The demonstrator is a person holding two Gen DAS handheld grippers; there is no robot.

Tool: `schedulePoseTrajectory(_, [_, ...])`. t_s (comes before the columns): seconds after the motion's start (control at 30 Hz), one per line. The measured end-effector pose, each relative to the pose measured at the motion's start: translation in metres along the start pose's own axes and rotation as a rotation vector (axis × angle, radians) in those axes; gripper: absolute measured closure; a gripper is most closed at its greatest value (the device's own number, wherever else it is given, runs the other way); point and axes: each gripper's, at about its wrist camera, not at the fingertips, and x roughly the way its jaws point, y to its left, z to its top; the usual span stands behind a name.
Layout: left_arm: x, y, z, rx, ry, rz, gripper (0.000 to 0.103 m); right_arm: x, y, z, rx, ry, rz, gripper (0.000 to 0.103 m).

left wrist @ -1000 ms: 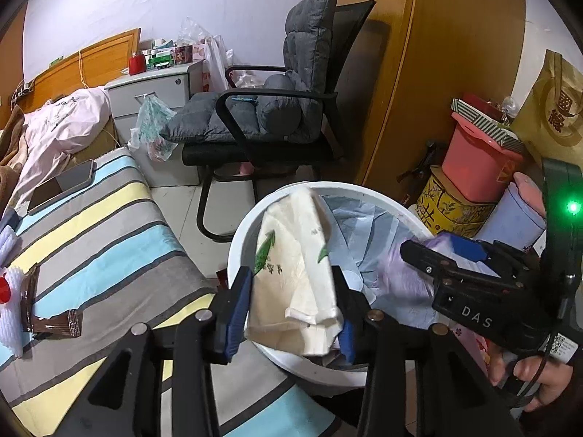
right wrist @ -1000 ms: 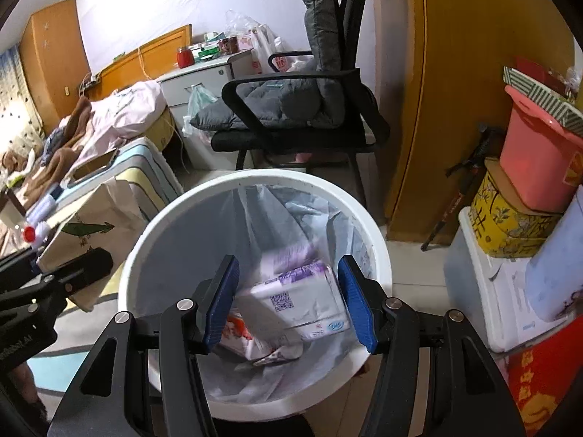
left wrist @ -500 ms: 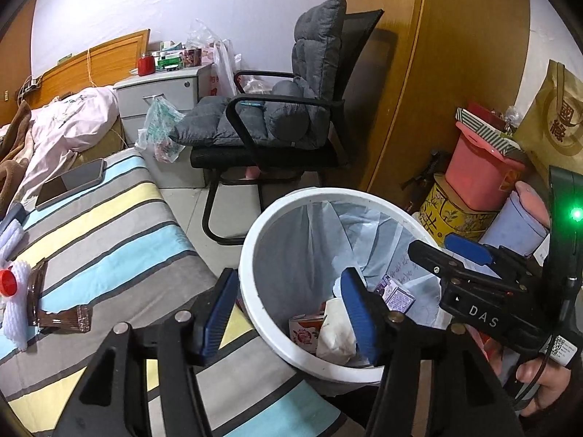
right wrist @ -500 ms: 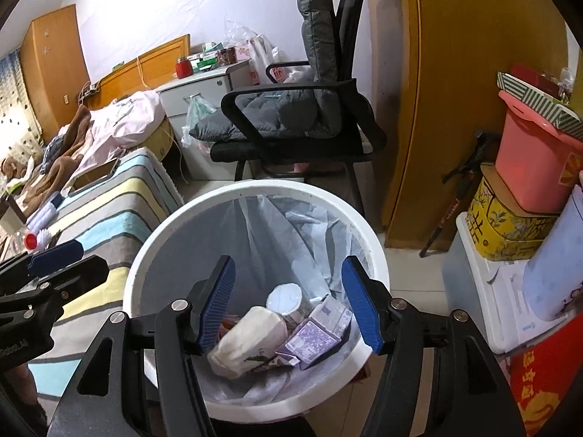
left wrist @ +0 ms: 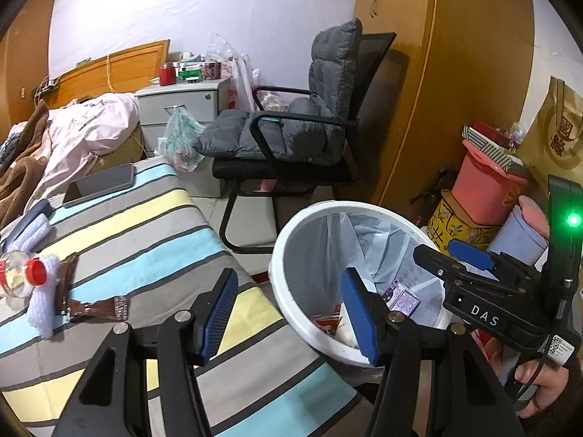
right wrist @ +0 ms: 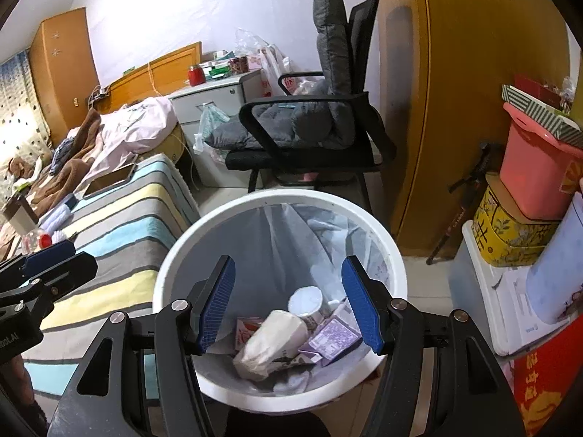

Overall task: Collect trash
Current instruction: 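Move both empty grippers back over the table toward the foam net and wrappers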

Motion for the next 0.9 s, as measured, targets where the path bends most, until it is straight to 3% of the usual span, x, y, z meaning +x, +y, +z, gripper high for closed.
schedulePoseTrajectory(0.63, [-0.047, 0.058, -0.02, -0.085, -0.061, 0.103, 0.042, -0.013, 0.057, 0.001, -0.08, -0.048, 0.088, 0.04])
schedulePoseTrajectory(0.9, [-0.072, 0.092, -0.03, -0.124, -0.082, 0.179, 0.042, -0.011, 0.092, 0.001, -0.131, -0.055, 0.147, 0.04])
